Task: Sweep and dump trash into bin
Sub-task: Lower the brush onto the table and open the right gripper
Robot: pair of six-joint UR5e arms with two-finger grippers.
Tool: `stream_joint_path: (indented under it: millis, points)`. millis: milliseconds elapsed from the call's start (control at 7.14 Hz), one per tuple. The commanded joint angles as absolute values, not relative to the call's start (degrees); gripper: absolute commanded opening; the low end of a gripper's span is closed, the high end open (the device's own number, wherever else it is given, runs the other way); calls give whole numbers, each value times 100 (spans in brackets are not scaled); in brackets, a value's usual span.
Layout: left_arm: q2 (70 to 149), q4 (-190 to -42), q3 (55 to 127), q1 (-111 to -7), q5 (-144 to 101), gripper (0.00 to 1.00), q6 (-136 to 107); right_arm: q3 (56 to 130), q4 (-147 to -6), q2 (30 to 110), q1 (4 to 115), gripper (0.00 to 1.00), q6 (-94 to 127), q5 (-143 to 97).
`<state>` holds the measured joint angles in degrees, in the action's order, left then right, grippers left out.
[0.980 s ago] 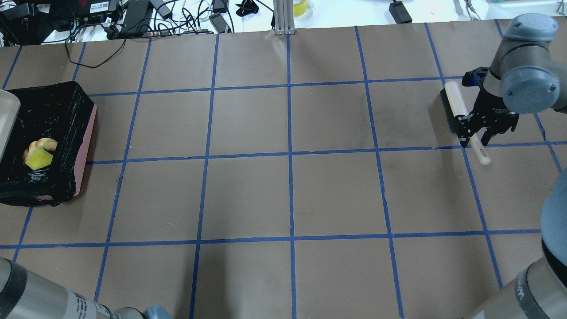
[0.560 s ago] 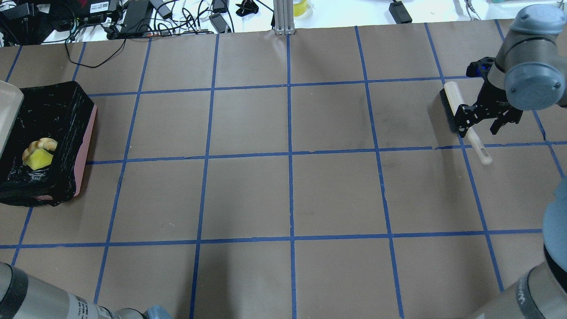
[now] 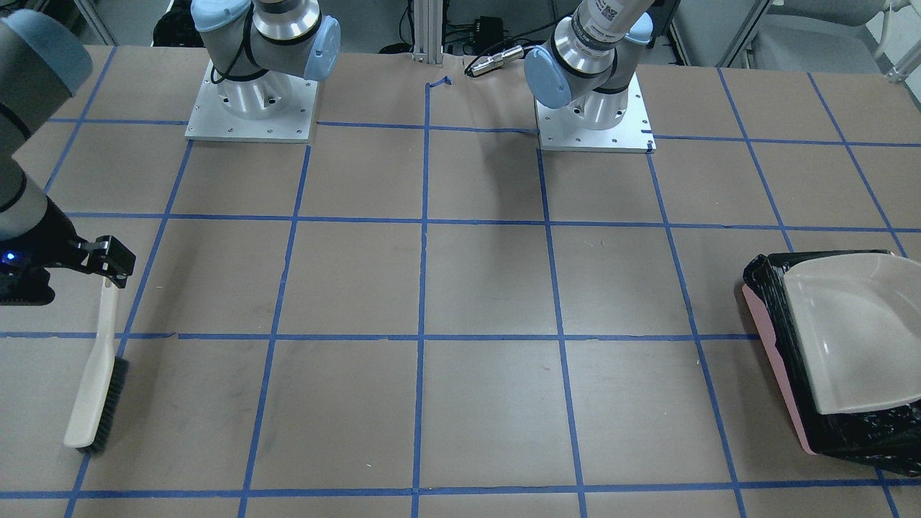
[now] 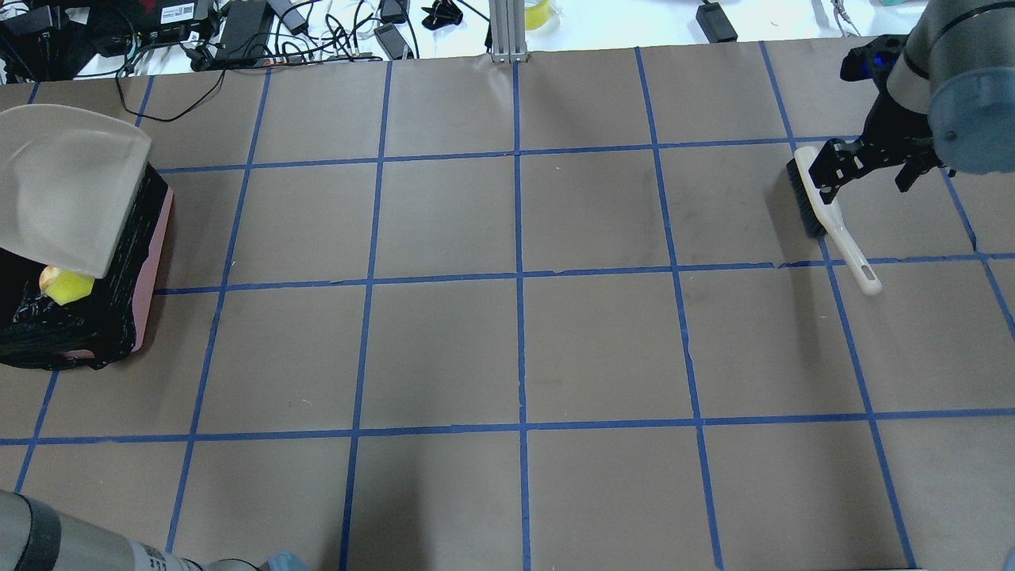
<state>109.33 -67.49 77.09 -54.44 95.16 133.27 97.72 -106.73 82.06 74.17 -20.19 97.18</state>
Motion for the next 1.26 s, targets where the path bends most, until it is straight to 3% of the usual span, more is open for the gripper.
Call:
stream_joint_path:
  millis: [0,560,1120]
  points:
    - [10995,-7101,7874,-5712,8459,0,12764,9634,-9821,9067,7916,100,-1804,9598]
    - [11074,-7014,8489,-6625,8086,0,11630,8626,-8529,9369,8675,100,-791,9161]
    - [11408,-6346,8763,-7318,8103,0,10946,8587,-8456,9545,8684,100,-817,8903]
